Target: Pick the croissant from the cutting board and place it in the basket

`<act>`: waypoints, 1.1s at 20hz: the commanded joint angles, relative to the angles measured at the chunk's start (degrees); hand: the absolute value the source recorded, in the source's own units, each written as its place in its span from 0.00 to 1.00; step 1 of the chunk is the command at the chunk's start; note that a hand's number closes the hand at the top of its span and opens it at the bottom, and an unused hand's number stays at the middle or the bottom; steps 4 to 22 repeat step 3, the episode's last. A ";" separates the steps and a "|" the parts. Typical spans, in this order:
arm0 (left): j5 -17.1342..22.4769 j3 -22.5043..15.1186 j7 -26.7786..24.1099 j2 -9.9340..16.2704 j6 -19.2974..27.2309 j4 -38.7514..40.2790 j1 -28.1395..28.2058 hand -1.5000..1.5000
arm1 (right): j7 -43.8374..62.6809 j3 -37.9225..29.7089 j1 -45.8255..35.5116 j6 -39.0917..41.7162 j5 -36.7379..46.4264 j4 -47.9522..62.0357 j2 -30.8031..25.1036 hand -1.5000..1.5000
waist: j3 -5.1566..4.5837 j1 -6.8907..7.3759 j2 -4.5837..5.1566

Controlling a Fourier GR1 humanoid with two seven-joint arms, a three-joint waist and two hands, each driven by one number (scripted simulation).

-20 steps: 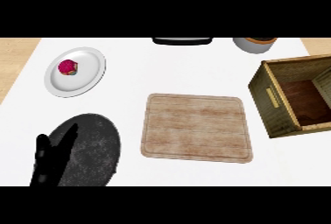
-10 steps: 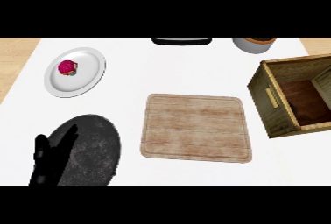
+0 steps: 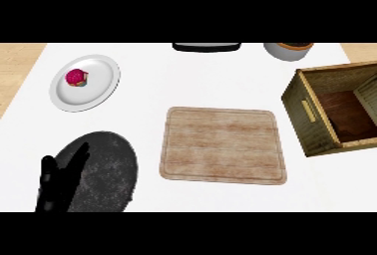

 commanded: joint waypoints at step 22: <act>0.26 -0.20 4.16 0.05 -0.49 -0.80 -0.84 0.50 | -3.66 -5.36 2.59 2.99 -2.60 10.34 -9.27 0.00 | -0.29 -0.17 0.34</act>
